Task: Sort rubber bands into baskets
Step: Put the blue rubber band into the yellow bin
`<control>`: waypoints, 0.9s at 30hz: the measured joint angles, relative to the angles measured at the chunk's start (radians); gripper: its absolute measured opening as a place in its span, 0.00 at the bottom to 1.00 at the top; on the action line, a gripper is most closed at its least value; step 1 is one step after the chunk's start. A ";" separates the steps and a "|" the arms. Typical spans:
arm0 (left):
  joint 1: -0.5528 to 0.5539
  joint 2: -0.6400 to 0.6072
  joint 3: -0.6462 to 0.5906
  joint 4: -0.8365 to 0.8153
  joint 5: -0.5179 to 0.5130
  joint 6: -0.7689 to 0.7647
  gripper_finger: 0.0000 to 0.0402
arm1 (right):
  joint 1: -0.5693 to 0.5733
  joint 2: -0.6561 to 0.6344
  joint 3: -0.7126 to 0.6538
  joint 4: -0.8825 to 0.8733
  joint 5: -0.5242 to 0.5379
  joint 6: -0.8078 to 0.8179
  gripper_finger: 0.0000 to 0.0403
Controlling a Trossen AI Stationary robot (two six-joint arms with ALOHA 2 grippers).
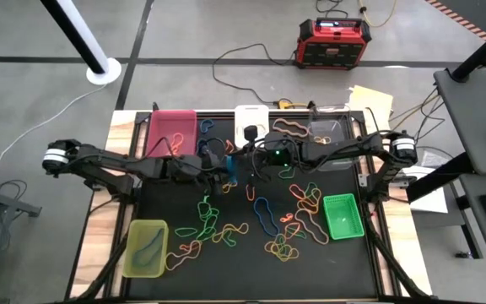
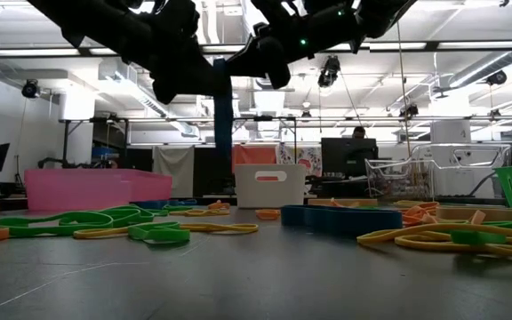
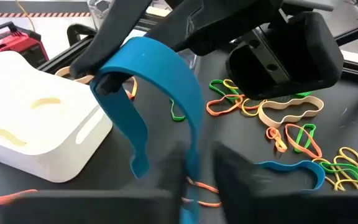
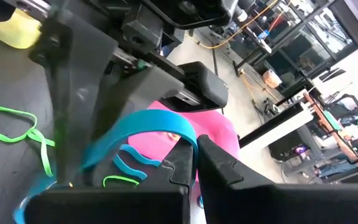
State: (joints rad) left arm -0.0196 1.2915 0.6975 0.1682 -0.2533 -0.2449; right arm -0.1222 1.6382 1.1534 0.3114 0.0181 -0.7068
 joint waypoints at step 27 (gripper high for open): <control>-0.134 -0.090 0.521 -1.147 0.324 -0.195 0.00 | -0.012 -0.002 0.116 -0.514 0.000 0.285 0.46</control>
State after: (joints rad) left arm -0.1539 1.2012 1.2186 -0.9787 0.0705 -0.4395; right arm -0.1343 1.6363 1.2693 -0.2023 0.0181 -0.4221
